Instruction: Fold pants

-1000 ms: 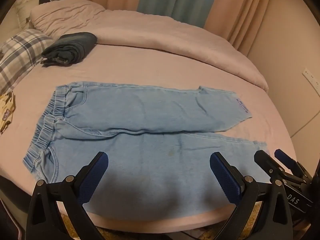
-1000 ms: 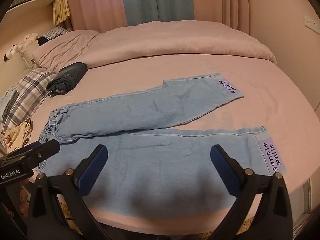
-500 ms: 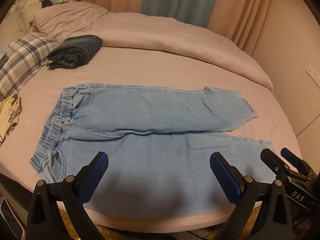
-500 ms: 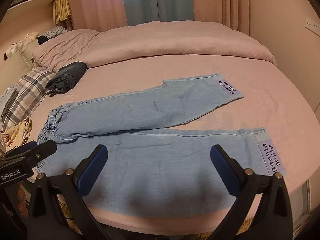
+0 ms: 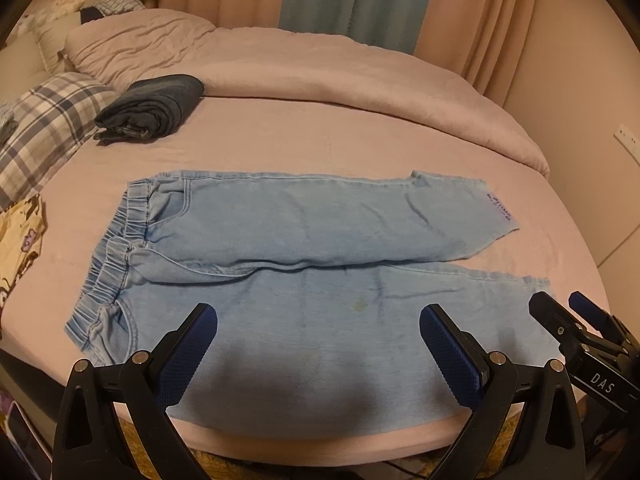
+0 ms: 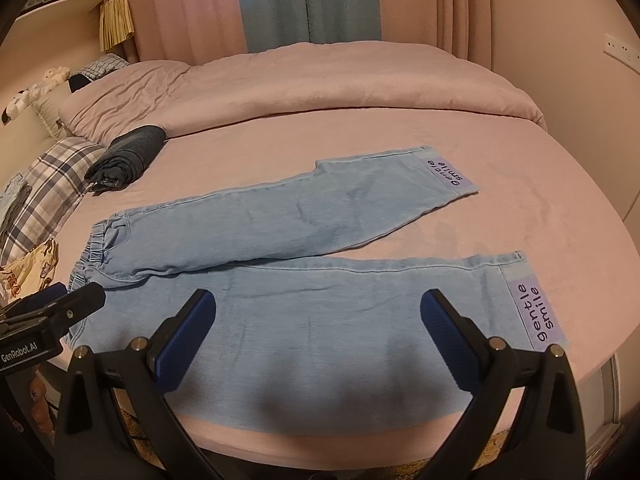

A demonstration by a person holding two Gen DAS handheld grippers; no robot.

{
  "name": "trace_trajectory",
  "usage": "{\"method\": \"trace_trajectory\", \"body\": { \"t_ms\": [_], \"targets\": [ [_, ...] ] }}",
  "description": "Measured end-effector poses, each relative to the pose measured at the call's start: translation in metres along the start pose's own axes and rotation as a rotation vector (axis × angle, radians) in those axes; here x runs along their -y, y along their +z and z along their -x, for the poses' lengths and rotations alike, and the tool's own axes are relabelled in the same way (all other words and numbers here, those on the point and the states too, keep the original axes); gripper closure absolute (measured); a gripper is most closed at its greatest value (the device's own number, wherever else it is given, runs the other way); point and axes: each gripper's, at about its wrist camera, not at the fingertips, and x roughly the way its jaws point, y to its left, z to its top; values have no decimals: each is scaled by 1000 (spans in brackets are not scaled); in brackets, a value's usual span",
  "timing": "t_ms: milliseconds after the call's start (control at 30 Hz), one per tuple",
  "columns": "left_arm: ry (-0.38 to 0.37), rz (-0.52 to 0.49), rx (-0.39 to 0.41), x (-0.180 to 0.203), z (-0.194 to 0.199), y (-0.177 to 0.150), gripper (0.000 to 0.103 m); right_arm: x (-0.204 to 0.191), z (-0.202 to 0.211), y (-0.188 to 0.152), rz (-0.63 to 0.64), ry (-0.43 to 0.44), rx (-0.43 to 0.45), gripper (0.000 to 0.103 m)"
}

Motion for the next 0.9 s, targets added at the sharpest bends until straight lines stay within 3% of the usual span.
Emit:
{"method": "trace_trajectory", "body": {
  "t_ms": [900],
  "targets": [
    [-9, -17, 7, 1, -1, -2, 1, 10, 1, 1, -28, -39, 1, 0]
  ]
}}
